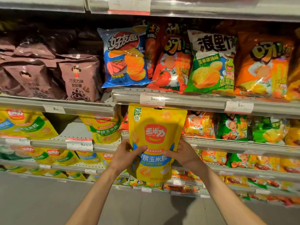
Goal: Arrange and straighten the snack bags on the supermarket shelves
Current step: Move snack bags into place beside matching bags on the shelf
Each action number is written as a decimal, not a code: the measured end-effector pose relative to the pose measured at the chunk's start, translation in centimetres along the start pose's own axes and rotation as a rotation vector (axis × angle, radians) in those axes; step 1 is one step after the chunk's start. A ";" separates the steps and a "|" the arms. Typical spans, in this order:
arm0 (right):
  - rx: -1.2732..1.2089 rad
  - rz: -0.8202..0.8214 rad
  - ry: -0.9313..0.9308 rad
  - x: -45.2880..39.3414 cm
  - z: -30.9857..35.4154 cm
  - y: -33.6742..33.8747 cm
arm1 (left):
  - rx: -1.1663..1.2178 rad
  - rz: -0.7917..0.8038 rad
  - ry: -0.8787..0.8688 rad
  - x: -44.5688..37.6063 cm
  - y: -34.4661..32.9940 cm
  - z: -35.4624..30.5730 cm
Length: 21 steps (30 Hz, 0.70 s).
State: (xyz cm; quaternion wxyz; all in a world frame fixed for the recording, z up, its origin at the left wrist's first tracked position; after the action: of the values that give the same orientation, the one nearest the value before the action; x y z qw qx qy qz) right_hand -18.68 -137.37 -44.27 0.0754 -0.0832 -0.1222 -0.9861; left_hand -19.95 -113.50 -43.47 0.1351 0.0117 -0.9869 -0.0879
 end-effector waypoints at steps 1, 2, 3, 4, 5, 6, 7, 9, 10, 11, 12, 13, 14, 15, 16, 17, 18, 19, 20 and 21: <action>-0.005 0.001 -0.003 0.1 -0.5 0.0 | -0.011 -0.008 -0.004 0.1 0.0 0.4; -0.004 0.008 -0.008 0.2 -1.1 -0.1 | -0.018 -0.017 -0.011 0.3 0.1 0.7; -0.009 0.019 -0.015 0.3 -1.7 -0.2 | -0.027 -0.028 -0.022 0.4 0.2 0.9; -0.006 0.029 -0.017 0.4 -2.1 -0.4 | -0.039 -0.041 -0.032 0.6 0.3 1.2; 0.001 0.031 -0.015 0.5 -2.7 -0.6 | -0.040 -0.046 -0.035 0.8 0.3 1.6; 0.017 0.027 -0.011 0.5 -3.1 -0.8 | -0.028 -0.046 -0.035 1.1 0.3 2.0; 0.027 0.023 -0.008 0.5 -3.4 -1.0 | -0.015 -0.045 -0.031 1.4 0.4 2.4; 0.041 0.032 -0.001 0.5 -3.4 -1.7 | 0.011 -0.059 -0.018 2.0 0.9 3.2; 0.041 0.042 0.002 0.6 -3.2 -2.2 | 0.027 -0.071 -0.018 2.2 1.3 3.5; 0.033 0.045 0.002 0.7 -2.9 -2.5 | 0.038 -0.083 -0.021 2.4 1.7 3.6; 0.034 0.049 0.007 0.8 -2.4 -3.1 | 0.050 -0.095 -0.026 2.6 2.3 3.5; 0.035 0.054 0.019 0.8 -2.1 -3.6 | 0.055 -0.106 -0.032 2.8 2.9 3.3; 0.044 0.054 0.037 0.9 -1.4 -4.2 | 0.057 -0.112 -0.042 2.9 3.6 3.1; 0.056 0.051 0.052 1.2 -0.4 -4.9 | 0.056 -0.114 -0.057 3.1 4.4 2.7; 0.057 0.053 0.059 1.3 0.6 -5.6 | 0.055 -0.110 -0.081 3.2 5.3 2.2; 0.042 0.063 0.066 1.3 1.4 -6.6 | 0.053 -0.106 -0.109 3.2 6.4 1.8; 0.011 0.071 0.056 1.4 2.2 -7.7 | 0.058 -0.105 -0.132 3.2 7.6 1.5; -0.041 0.074 0.033 1.6 3.1 -8.9 | 0.067 -0.106 -0.149 3.3 8.9 1.1; -0.088 0.065 0.012 1.8 4.0 -10.2 | 0.074 -0.103 -0.164 3.4 10.4 0.8; -0.103 0.041 0.008 1.9 4.6 -11.4 | 0.080 -0.099 -0.176 3.4 11.9 0.6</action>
State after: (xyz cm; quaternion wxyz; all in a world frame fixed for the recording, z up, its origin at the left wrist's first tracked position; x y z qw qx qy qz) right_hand -21.77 -125.49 -42.15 0.0916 -0.0853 -0.0693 -0.9897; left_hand -23.42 -101.82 -40.99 0.0429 0.0580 -0.9958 -0.0559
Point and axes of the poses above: each hand's wrist, its own x-axis away from the middle knuckle, its own y-axis out of the back of the hand, z = x × y, the point moved 9 cm from there along -x, towards the middle knuckle, and after that the axes turned 7 degrees about x, right-handed, at the moved point
